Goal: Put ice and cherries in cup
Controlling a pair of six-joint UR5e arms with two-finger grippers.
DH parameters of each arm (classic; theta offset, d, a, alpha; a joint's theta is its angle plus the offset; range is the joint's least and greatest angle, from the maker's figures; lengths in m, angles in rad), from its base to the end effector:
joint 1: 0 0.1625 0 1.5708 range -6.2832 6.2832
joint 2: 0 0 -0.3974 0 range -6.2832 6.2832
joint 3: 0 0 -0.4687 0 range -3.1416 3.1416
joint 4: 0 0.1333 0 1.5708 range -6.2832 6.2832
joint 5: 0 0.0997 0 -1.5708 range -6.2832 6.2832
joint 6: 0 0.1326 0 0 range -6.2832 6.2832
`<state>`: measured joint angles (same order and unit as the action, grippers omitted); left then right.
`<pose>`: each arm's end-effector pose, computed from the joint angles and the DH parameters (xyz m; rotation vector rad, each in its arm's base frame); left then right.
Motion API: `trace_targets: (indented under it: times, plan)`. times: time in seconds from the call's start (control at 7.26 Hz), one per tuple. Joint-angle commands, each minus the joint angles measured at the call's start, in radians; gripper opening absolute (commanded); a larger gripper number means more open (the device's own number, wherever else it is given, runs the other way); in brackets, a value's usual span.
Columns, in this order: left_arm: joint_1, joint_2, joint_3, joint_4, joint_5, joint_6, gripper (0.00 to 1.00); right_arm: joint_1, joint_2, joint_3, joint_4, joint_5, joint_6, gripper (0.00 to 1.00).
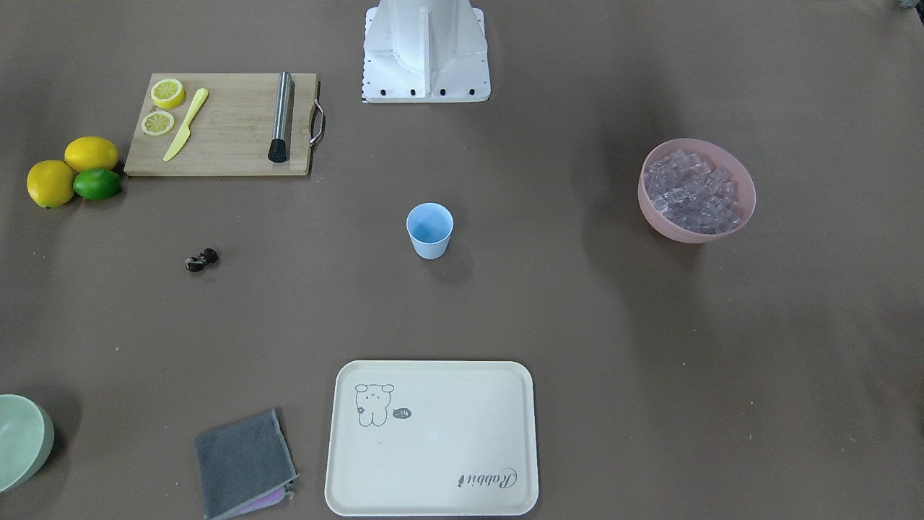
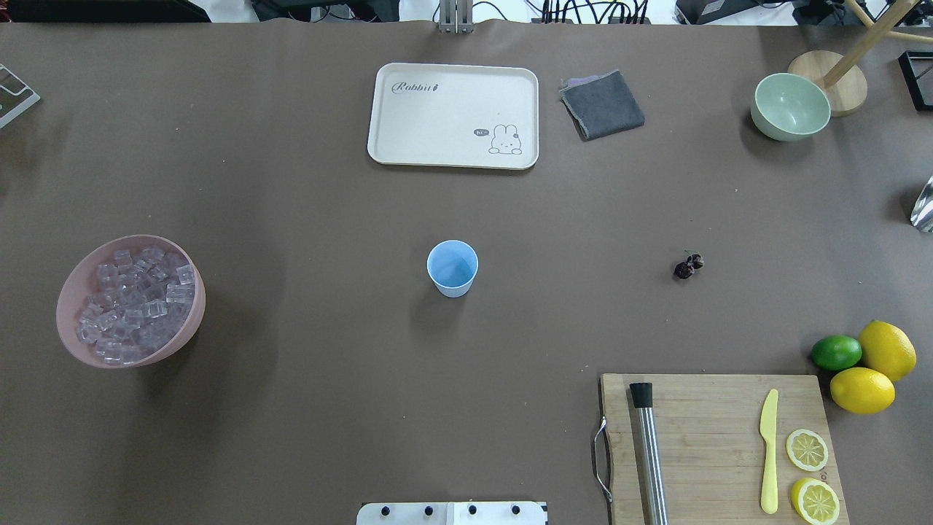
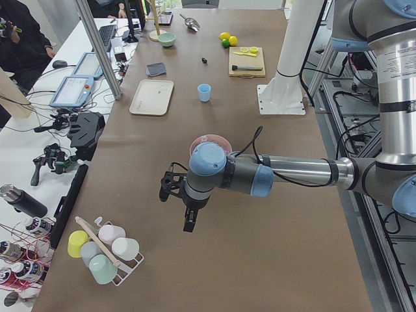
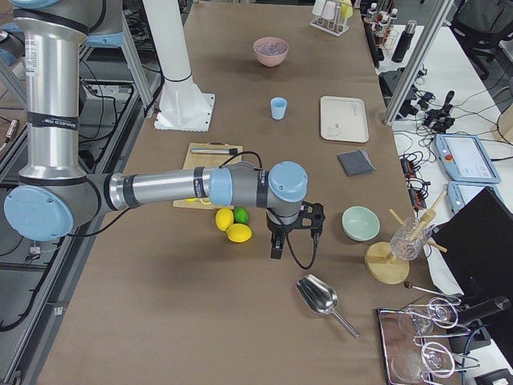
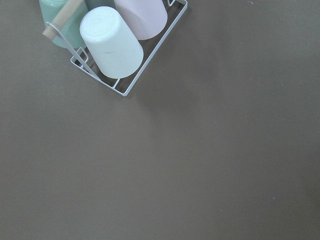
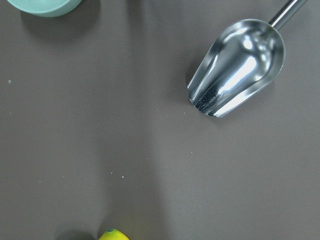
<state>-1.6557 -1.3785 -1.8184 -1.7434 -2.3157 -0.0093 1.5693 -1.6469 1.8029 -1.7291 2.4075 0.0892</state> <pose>-0.0866 -0.5057 0.5991 0.2450 0.7326 -0.0046 0.0341 -0.5323 0.5750 -0.0401 -0.8360 0.0835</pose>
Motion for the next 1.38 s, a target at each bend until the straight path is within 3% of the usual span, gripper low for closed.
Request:
trace_targets:
  times: [0.0,0.55,0.83,1.24]
  plan:
    - [0.002,-0.002,-0.009,0.001,-0.010,-0.001,0.98,0.000,-0.001,0.001,-0.001,0.002,0.001,1.00]
    - [0.008,0.004,-0.004,-0.031,-0.008,0.008,0.98,0.000,-0.007,0.018,-0.001,-0.002,0.009,1.00]
    - [0.033,-0.054,0.017,-0.036,-0.010,0.003,0.98,-0.003,0.010,0.010,-0.001,-0.004,0.014,1.00]
    - [0.118,-0.051,-0.014,-0.105,0.004,0.002,0.98,-0.006,0.009,0.007,0.000,-0.007,0.012,1.00]
